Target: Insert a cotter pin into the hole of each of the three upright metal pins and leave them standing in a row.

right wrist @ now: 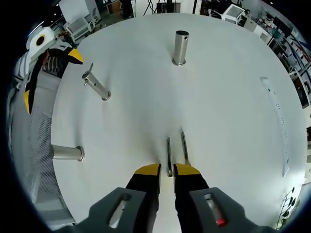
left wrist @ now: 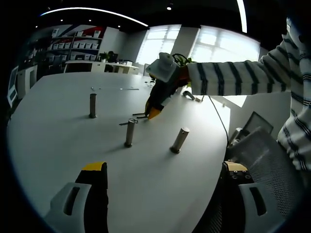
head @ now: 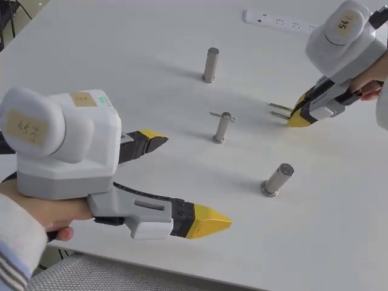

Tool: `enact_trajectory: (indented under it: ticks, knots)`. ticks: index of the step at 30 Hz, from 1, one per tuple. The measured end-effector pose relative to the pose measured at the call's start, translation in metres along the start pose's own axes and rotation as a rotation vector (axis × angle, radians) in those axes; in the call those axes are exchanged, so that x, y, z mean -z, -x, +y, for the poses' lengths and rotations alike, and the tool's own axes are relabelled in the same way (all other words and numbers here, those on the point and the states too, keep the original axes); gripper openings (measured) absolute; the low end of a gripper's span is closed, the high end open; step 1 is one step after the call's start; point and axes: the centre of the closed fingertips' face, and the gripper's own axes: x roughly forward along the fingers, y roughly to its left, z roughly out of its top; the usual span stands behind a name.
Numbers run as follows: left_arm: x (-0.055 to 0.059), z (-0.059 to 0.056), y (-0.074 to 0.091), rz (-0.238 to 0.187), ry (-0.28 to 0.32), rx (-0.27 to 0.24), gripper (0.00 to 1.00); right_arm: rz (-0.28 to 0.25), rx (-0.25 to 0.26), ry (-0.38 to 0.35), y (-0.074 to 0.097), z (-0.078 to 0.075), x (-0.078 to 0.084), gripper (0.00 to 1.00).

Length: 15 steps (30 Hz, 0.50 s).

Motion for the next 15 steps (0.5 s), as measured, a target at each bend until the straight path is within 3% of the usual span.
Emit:
enact_trajectory:
  ticks: [5,7,8,15]
  knots:
    - [0.0019,0.0027,0.0012,0.012,-0.015,-0.014,0.96,0.008,-0.001,-0.016,-0.0007,-0.0014,0.0005,0.01]
    - [0.0012,0.0024,0.0018,0.01,-0.012,-0.012,0.96,0.021,0.027,0.016,-0.0012,-0.0056,0.0004,0.0]
    - [0.0009,0.0025,0.0019,0.008,-0.01,-0.012,0.96,0.026,0.009,0.027,-0.0017,-0.0025,0.0005,0.0]
    - [0.0026,0.0045,0.0029,0.014,-0.003,-0.018,0.94,0.064,0.022,0.077,-0.0037,-0.0031,0.0003,0.0]
